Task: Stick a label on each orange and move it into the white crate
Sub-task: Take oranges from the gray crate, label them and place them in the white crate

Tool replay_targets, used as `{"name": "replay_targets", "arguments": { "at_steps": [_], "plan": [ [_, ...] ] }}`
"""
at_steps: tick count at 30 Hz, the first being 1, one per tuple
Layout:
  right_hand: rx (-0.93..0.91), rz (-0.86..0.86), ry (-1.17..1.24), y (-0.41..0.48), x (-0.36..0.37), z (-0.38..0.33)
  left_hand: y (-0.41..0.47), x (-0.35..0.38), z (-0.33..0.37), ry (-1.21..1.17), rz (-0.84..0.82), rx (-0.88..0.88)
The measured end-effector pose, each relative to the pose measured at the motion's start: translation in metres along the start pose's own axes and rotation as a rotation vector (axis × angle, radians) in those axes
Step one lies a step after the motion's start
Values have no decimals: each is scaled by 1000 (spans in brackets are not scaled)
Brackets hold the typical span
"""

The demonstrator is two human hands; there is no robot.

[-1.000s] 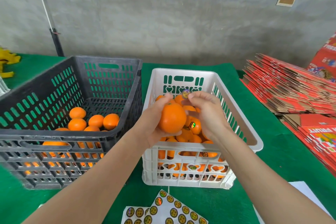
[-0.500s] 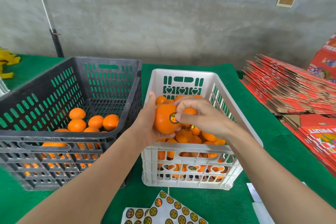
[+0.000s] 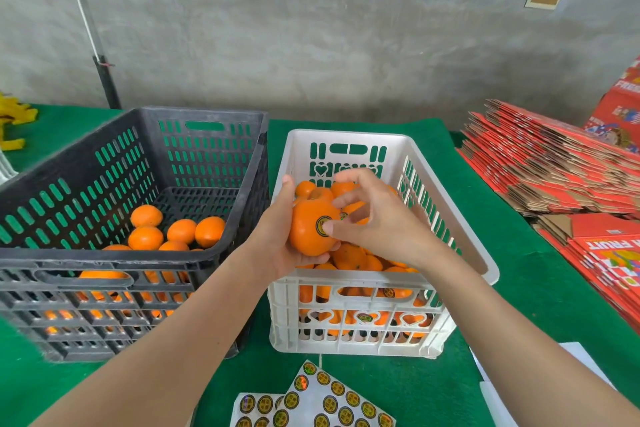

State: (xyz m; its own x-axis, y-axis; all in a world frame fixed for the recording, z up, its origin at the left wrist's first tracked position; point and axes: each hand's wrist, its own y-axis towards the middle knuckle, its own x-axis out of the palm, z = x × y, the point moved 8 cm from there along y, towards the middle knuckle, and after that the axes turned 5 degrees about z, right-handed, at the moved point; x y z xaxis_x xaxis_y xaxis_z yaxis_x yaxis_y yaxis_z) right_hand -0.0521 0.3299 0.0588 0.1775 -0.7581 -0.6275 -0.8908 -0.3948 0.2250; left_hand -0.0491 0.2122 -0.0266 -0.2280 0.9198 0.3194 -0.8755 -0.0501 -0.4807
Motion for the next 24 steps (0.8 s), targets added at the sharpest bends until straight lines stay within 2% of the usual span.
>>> {"name": "replay_targets", "arguments": {
  "at_steps": [2,4,6,9,11,13,16,18,20,24],
  "plan": [
    [-23,-67,72,-5,12,3,2,0,1,-27,10,8],
    [-105,-71,-6,-7,23,1,4,6,2,-65,-18,11],
    [-182,-3,-88,-7,30,1,7,9,2,-47,-19,34],
    [-203,111,-77,1,21,10,13,8,2,61,30,95],
    [-144,193,-121,15,3,30,13,1,13,337,159,297],
    [-4,244,-218,36,-19,62,6,-2,24,702,273,600],
    [250,200,-518,61,-44,117,0,0,13,1172,328,794],
    [367,124,-727,68,-52,152,-3,2,9,1265,392,874],
    [436,27,-833,69,-50,176,-5,5,10,1259,413,901],
    [376,-113,-971,76,-39,185,-4,8,14,1269,387,914]
  ]
}}
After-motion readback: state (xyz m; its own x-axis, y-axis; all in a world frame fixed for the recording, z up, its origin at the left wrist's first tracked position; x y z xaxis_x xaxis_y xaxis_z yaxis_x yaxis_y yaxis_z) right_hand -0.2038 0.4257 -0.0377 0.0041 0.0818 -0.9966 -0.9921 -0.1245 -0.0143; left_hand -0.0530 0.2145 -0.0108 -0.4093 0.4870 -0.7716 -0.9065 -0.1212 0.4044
